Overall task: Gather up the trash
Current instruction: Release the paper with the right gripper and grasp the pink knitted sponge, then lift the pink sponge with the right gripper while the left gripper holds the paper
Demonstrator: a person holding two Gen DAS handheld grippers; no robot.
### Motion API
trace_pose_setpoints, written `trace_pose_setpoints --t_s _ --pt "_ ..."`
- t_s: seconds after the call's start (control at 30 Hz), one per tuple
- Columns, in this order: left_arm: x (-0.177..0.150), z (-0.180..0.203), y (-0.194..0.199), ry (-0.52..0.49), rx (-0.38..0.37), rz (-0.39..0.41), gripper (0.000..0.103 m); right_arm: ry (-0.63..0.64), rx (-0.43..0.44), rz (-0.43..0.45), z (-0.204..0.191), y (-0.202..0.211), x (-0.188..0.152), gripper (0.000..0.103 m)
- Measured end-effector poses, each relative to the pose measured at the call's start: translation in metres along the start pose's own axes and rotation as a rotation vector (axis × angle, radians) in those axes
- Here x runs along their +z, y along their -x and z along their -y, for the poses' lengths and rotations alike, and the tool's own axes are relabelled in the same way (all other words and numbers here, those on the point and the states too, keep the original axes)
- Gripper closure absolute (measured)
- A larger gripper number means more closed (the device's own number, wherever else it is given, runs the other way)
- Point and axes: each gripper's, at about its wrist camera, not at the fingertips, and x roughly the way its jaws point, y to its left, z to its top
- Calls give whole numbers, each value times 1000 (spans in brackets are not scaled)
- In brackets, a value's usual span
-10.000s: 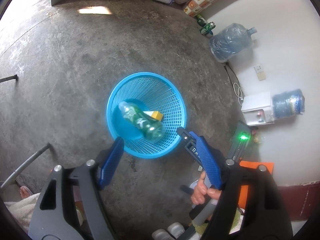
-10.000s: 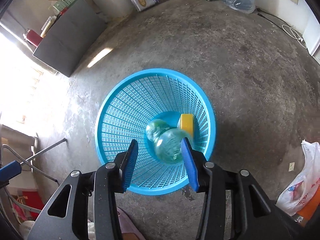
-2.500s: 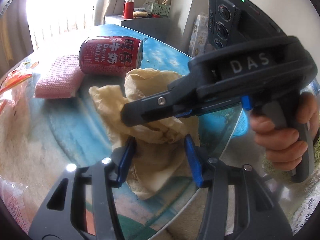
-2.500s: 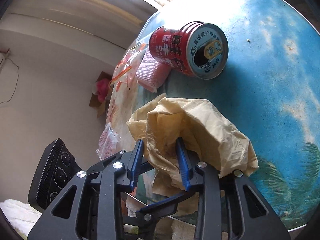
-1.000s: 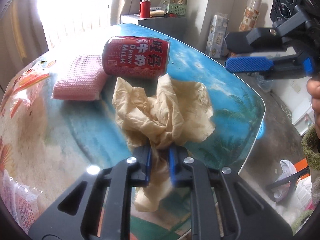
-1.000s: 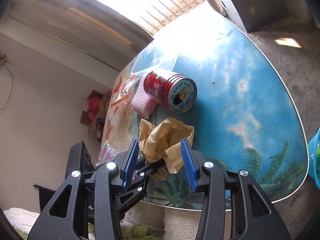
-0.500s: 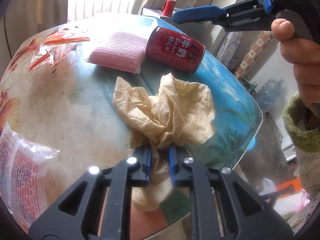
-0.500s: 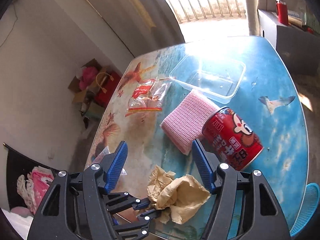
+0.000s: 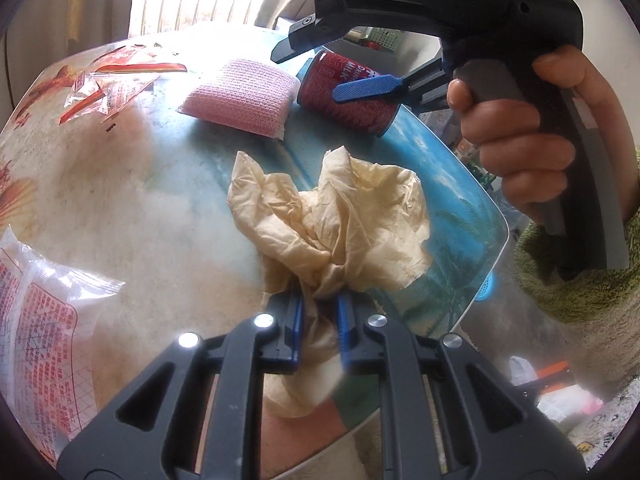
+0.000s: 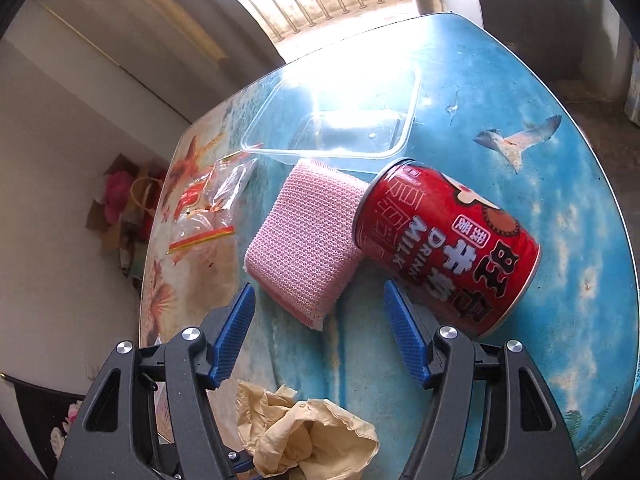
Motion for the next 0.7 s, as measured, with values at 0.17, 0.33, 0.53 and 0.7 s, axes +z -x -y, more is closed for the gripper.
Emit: trace_pose_setpoints --t_s 0.17,0.33,0.53,0.7 --pt "-3 -4 0 0 -8 9 91 -97 -44 3 -9 -24 9 33" --pt "-6 -9 0 5 -13 13 90 -171 -113 9 -21 -45 25 22" --pt "-10 -11 0 1 -14 19 90 -134 -231 -27 -40 -73 37 16" --pt "-12 -11 1 -3 -13 18 90 25 -262 -54 -54 -90 31 15"
